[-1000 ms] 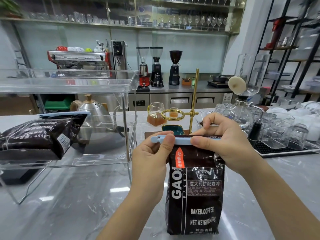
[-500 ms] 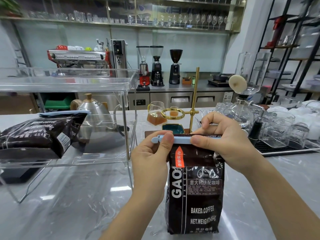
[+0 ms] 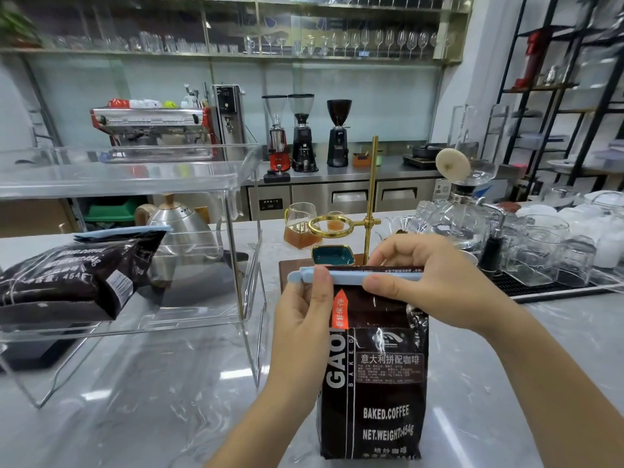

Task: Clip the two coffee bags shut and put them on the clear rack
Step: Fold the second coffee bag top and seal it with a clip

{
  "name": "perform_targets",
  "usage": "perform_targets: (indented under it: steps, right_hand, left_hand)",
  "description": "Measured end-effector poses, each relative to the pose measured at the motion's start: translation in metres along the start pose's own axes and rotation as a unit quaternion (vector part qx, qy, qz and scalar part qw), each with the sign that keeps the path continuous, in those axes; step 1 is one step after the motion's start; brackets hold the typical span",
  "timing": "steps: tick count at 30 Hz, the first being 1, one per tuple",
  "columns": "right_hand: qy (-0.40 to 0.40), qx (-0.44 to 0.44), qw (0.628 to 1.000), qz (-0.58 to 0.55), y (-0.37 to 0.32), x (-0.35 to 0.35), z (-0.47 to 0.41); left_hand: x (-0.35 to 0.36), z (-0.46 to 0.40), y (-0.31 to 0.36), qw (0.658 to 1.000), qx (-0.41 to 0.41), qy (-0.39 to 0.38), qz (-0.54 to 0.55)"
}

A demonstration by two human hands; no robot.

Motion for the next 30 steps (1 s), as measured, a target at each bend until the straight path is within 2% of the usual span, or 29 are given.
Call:
perform_targets:
  steps: [4, 6, 12, 18, 23, 27, 30]
  right_hand:
    - [-0.055, -0.020, 0.996, 0.071, -0.003, -0.005, 0.002]
    - [-0.057, -0.026, 0.993, 0.101, -0.005, -0.008, 0.005]
    - [-0.070, -0.036, 0.987, 0.143, -0.010, -0.013, 0.009]
    - [-0.079, -0.060, 0.986, 0.132, -0.020, -0.018, 0.015]
    - [-0.042, -0.103, 0.986, 0.126, -0.041, -0.011, 0.018]
    - [0.009, -0.147, 0.988, 0.054, -0.070, 0.007, 0.026]
    - [0.051, -0.146, 0.988, -0.016, -0.089, 0.031, 0.030]
  left_hand:
    - [0.001, 0.015, -0.014, 0.997, -0.011, -0.043, -0.070]
    - [-0.003, 0.029, -0.024, 0.992, -0.022, -0.073, -0.104]
    - [-0.016, 0.067, -0.056, 0.969, -0.123, -0.180, -0.115]
    - [-0.018, 0.092, -0.050, 0.969, -0.137, -0.176, -0.109]
    - [-0.042, 0.116, -0.023, 0.981, -0.124, -0.115, -0.097]
    - [-0.070, 0.138, 0.008, 0.988, -0.089, -0.085, -0.098]
    - [-0.095, 0.158, 0.035, 0.990, -0.058, -0.075, -0.108]
Point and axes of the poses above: each hand's wrist, its own z-axis away from the middle knuckle, its own x-axis out of the palm, y = z × x, the point moved 4 cm from there along -z, towards the middle knuckle, and after that the axes turned 9 degrees about z, right-handed, at the moved point
